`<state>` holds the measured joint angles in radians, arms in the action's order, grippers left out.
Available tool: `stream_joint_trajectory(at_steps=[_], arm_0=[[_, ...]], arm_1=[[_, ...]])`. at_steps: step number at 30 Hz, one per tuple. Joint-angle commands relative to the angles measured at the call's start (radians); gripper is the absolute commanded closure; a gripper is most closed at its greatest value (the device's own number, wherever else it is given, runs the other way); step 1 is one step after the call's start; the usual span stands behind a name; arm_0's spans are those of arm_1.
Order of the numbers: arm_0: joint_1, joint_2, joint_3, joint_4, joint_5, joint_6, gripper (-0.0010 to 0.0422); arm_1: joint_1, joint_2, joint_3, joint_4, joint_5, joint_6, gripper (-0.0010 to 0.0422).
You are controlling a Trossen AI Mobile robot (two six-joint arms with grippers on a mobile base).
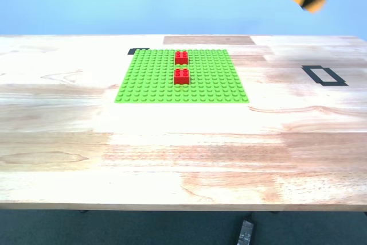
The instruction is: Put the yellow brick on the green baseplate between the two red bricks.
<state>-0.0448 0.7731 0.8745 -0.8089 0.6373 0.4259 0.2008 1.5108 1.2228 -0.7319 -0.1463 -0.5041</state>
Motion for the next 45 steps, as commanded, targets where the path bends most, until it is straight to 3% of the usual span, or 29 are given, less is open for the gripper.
stream_joint_trajectory(at_steps=[1, 8, 14, 29, 41, 45], arm_0=[[0.000, 0.000, -0.001, 0.005, -0.001, 0.000, 0.0412], [0.000, 0.000, -0.001, 0.001, 0.002, 0.000, 0.0413], [0.000, -0.002, -0.001, -0.001, 0.000, 0.000, 0.0412], [0.000, -0.004, -0.001, 0.005, 0.000, 0.000, 0.0413], [0.000, -0.002, -0.001, 0.007, 0.000, 0.006, 0.0413], [0.000, -0.002, -0.001, 0.008, 0.000, 0.021, 0.0413]], arm_1=[[0.100, 0.009, 0.078, -0.041, 0.003, -0.057, 0.0334], [0.304, 0.130, 0.263, -0.132, 0.028, -0.172, 0.0334], [0.400, 0.315, 0.420, -0.224, 0.055, -0.240, 0.0334], [0.493, 0.689, 0.652, -0.286, 0.078, -0.351, 0.0335], [0.520, 0.739, 0.650, -0.232, 0.091, -0.391, 0.0335], [0.518, 0.742, 0.643, -0.231, 0.049, -0.392, 0.0335]])
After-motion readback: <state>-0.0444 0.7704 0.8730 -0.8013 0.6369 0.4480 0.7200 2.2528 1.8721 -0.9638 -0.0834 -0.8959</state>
